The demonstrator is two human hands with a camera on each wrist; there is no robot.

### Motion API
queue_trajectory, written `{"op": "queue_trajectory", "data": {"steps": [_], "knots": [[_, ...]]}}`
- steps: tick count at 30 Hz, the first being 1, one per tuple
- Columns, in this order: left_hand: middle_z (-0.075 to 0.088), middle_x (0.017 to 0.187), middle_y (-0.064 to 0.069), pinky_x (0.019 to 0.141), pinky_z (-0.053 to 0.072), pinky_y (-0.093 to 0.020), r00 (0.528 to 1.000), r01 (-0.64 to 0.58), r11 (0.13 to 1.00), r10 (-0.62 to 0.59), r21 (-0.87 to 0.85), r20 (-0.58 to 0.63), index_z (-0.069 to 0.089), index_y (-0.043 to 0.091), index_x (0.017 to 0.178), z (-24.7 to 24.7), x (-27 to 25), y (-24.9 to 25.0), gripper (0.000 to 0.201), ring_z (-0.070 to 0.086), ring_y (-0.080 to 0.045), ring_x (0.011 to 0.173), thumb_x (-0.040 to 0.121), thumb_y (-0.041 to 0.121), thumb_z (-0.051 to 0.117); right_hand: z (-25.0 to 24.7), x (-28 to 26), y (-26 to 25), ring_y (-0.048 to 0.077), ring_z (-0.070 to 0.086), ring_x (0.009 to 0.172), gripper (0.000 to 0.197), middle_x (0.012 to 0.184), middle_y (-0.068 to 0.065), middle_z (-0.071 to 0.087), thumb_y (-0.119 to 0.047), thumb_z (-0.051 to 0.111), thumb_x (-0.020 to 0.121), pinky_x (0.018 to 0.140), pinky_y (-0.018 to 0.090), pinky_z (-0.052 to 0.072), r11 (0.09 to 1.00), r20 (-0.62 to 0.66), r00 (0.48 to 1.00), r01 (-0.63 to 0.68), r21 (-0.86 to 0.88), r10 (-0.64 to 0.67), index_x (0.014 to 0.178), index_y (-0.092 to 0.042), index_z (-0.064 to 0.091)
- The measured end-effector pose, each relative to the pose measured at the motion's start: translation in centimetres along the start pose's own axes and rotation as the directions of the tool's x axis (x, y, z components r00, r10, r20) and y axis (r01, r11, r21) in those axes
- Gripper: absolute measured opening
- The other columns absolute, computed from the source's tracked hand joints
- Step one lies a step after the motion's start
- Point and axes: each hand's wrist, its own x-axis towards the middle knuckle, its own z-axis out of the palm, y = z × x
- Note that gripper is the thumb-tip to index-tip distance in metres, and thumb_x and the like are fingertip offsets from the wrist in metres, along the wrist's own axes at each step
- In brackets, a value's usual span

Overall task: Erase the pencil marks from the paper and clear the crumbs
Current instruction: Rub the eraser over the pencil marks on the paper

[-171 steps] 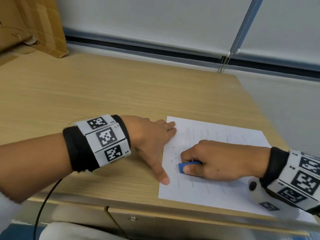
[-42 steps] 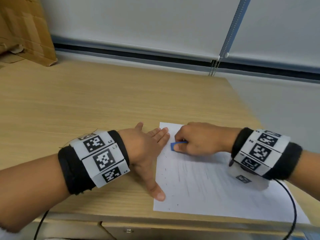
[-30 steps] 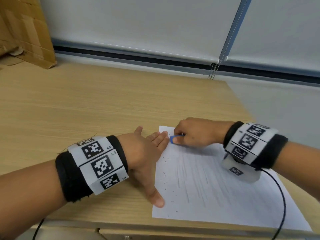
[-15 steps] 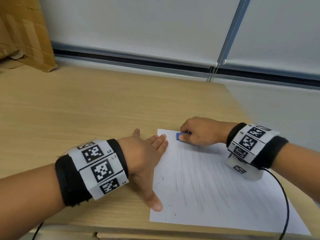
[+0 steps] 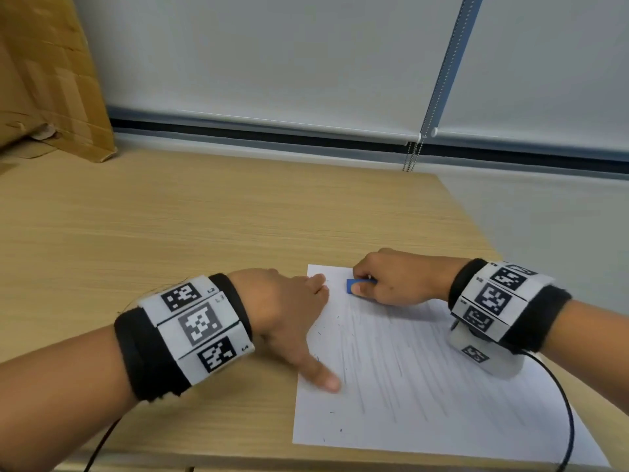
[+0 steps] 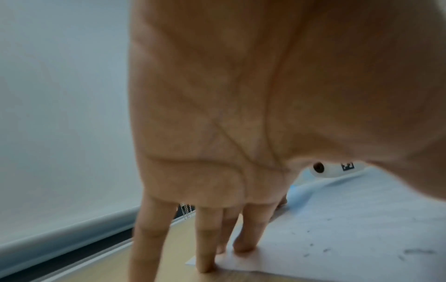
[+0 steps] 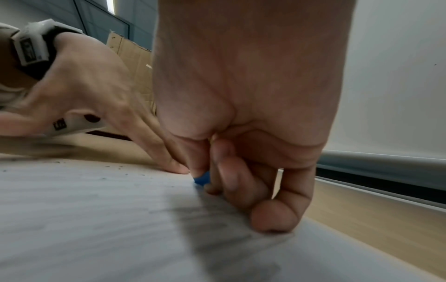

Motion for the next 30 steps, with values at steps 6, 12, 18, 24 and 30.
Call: {"op": "queue_trajectory", "data": {"steps": [6, 12, 18, 24, 30], "knots": [[0.003, 0.163, -0.005, 0.106, 0.037, -0.042, 0.995, -0.012, 0.991, 0.026, 0.137, -0.101, 0.010, 0.011, 0.153, 0.4, 0.8, -0.2, 0.116, 0.043, -0.025, 0.130, 0.071, 0.079, 0.056, -1.0, 0.9, -0.5, 0.018, 0.042, 0.061, 0.040, 0.065, 0.002, 0.049, -0.036, 0.043, 0.097, 0.060, 0.032, 0.036, 0.998, -0.009, 0.999, -0.047, -0.038, 0.047, 0.066, -0.011, 0.046], [-0.009, 0.162, -0.001, 0.114, 0.022, -0.041, 0.994, -0.010, 0.991, 0.024, 0.136, -0.105, -0.014, 0.015, 0.153, 0.4, 0.9, -0.1, 0.125, 0.026, -0.021, 0.143, 0.071, 0.076, 0.059, -0.7, -0.4, -1.8, 0.016, 0.041, 0.056, 0.036, 0.062, -0.002, 0.048, -0.034, 0.044, 0.095, 0.055, 0.030, 0.034, 0.991, 0.086, 0.996, 0.039, -0.130, -0.028, 0.064, -0.016, 0.045], [-0.007, 0.163, 0.002, 0.116, 0.017, -0.043, 0.995, -0.013, 0.989, 0.027, 0.147, -0.094, -0.013, 0.014, 0.153, 0.4, 1.2, -0.2, 0.134, 0.023, -0.020, 0.144, 0.065, 0.078, 0.063, -1.3, 1.2, -0.1, 0.014, 0.042, 0.059, 0.038, 0.065, -0.002, 0.049, -0.034, 0.043, 0.097, 0.057, 0.029, 0.035, 0.994, 0.019, 0.999, -0.041, -0.105, 0.043, 0.064, -0.016, 0.046], [0.030, 0.152, -0.003, 0.105, 0.035, -0.041, 0.981, -0.057, 0.997, 0.065, 0.049, -0.182, 0.029, 0.015, 0.145, -0.1, 1.6, -0.6, 0.108, 0.039, -0.022, 0.127, 0.067, 0.089, 0.044, -0.7, 1.2, 0.6, 0.014, 0.042, 0.058, 0.037, 0.064, -0.002, 0.049, -0.032, 0.046, 0.096, 0.058, 0.029, 0.036, 1.000, -0.004, 1.000, -0.028, -0.004, 0.028, 0.064, -0.015, 0.046], [0.006, 0.161, -0.009, 0.115, 0.021, -0.041, 0.978, -0.070, 0.990, 0.092, 0.124, -0.187, -0.004, 0.016, 0.155, 0.3, 1.8, -0.5, 0.112, 0.009, -0.025, 0.146, 0.078, 0.078, 0.047, -0.9, 1.0, 0.4, 0.014, 0.041, 0.057, 0.039, 0.063, -0.002, 0.048, -0.035, 0.045, 0.097, 0.057, 0.028, 0.035, 0.999, 0.011, 0.999, -0.045, -0.003, 0.045, 0.063, -0.016, 0.046]]}}
